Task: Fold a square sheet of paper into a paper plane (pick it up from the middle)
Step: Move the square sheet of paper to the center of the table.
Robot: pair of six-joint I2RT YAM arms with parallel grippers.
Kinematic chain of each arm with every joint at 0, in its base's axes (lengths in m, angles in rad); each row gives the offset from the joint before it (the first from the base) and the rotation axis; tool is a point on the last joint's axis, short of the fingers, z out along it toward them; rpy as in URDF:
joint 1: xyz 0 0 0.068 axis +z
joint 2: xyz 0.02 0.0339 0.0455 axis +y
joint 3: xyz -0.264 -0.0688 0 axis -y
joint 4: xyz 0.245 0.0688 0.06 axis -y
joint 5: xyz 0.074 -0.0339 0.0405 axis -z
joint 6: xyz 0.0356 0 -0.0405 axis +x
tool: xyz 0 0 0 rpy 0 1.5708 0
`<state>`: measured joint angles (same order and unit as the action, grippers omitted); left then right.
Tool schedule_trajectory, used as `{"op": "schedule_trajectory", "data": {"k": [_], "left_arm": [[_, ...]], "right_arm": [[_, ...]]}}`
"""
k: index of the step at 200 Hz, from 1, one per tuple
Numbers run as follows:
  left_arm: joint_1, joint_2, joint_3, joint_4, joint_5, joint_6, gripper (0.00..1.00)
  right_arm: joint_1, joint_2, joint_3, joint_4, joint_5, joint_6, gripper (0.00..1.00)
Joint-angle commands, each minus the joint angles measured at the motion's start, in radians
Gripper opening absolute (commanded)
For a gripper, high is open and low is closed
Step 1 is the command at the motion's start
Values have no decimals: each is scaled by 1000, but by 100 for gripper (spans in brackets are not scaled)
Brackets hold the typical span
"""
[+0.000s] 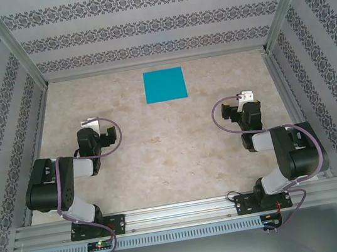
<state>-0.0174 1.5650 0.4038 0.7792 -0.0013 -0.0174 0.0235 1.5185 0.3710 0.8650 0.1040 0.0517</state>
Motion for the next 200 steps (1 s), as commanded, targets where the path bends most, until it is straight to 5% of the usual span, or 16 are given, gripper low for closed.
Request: {"op": "schedule_trajectory", "data": {"k": [1, 138, 200], "left_arm": [[16, -4, 11, 47, 16, 16, 100], [19, -12, 11, 42, 15, 10, 100], [19, -307, 132, -395, -15, -119, 100]], "right_arm": [[0, -15, 10, 26, -15, -11, 98], [-19, -28, 12, 18, -71, -4, 98], [30, -256, 194, -476, -190, 4, 98]]}}
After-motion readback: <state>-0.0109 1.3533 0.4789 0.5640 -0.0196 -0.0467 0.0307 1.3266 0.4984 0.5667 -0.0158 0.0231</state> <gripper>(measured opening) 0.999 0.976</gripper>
